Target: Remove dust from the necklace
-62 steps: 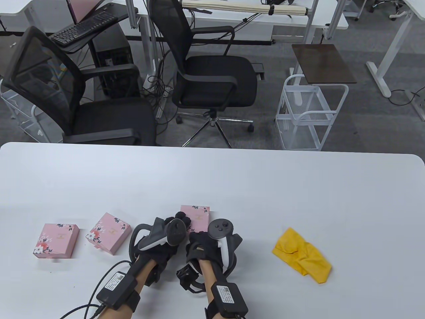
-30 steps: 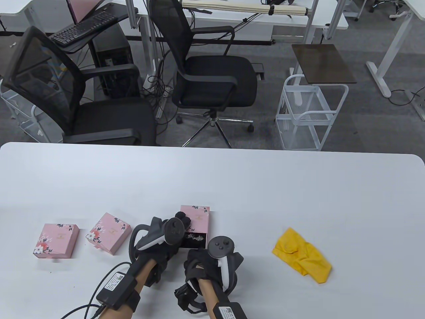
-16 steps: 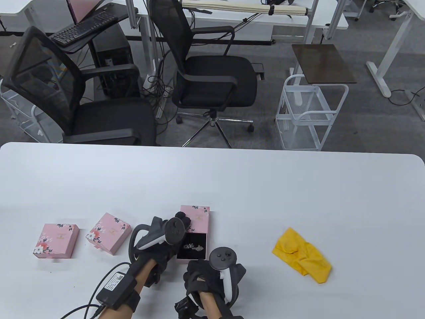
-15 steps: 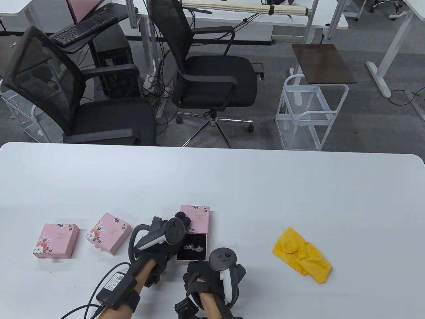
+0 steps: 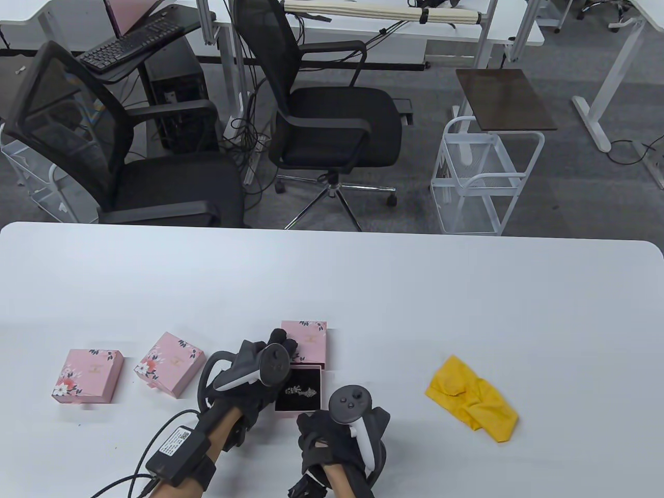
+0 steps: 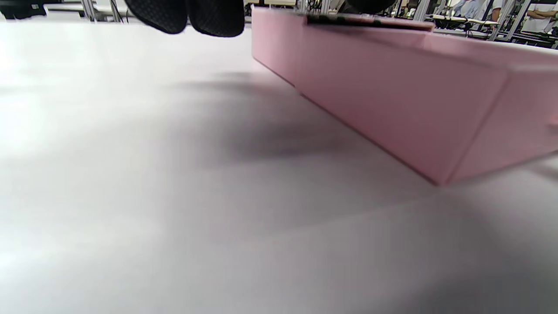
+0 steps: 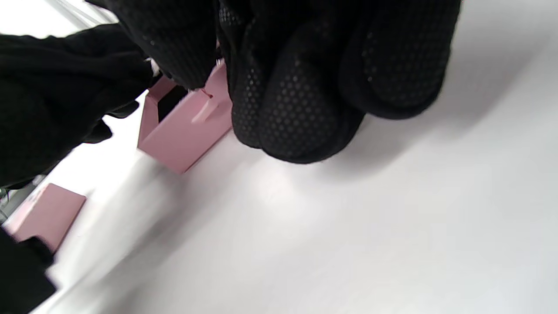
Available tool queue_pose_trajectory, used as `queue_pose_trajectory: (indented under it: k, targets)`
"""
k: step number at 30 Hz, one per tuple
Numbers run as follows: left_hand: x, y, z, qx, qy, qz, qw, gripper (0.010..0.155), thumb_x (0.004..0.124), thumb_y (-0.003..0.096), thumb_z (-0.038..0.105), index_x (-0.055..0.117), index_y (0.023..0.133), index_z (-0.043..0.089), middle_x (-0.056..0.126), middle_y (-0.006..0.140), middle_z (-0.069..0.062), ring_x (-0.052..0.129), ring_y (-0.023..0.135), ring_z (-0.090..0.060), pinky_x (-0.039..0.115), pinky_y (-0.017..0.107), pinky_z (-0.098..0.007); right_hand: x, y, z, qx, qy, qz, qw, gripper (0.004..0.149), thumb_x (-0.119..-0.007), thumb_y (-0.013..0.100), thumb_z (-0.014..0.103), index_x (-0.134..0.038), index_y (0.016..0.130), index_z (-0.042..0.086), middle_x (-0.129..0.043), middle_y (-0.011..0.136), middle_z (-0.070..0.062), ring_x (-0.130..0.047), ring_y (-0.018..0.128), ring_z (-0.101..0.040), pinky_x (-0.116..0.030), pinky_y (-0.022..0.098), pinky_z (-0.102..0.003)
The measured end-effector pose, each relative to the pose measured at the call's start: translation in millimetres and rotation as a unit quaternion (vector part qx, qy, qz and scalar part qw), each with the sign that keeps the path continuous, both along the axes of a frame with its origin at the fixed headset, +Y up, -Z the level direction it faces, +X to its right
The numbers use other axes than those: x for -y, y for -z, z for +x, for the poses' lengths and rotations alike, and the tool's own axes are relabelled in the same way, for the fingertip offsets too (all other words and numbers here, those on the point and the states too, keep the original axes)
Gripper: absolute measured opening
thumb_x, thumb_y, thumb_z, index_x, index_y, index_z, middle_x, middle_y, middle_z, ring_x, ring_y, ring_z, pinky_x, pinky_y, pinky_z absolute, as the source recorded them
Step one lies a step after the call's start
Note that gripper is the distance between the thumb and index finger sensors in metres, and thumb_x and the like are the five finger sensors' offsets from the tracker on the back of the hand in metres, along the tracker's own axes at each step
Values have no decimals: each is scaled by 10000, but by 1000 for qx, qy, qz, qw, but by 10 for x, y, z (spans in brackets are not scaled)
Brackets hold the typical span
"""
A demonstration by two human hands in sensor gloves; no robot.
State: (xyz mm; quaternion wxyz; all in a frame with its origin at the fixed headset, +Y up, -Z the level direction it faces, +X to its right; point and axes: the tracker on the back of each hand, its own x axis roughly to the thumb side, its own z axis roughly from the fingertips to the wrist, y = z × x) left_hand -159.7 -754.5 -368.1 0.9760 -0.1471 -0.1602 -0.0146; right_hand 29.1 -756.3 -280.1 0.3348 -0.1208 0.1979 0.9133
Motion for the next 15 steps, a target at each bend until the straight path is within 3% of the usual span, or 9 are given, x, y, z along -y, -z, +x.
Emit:
queue_pose_trajectory:
  k: [3,7,11,15]
  targets:
    - [-146,-116,-110,2,-1,22,1000,615,519,615,453,232,1148,340,114,1244,-35,458,1125,-357,498,805,-590,-183,51,44,-26,-53,35,998,464,-779,646,366,-789,920,-9,-961,712,-170,-1018,469,-320,-861,414,-451]
    - [-313,-372,-340,-8,-48,37,998,620,526,615,466,250,1154,332,144,1252,-41,468,1121,-365,506,801,-591,-383,164,-37,-48,-134,134,981,447,-791,638,354,-777,939,24,-945,740,-164,-1002,503,-329,-845,444,-468]
    - [-330,-604,-516,-15,-83,61,995,619,536,613,478,286,1158,327,191,1260,-44,497,1112,-366,529,794,-584,-368,286,-224,-84,-215,213,949,464,-801,629,331,-724,1002,68,-873,860,-191,-943,640,-383,-789,539,-522]
    - [-271,-683,-584,-13,-83,62,995,624,540,614,486,296,1162,313,223,1261,-49,517,1101,-367,543,785,-579,-211,342,-348,-143,-262,205,932,451,-794,635,305,-701,1035,120,-717,1020,-259,-798,817,-481,-672,639,-608]
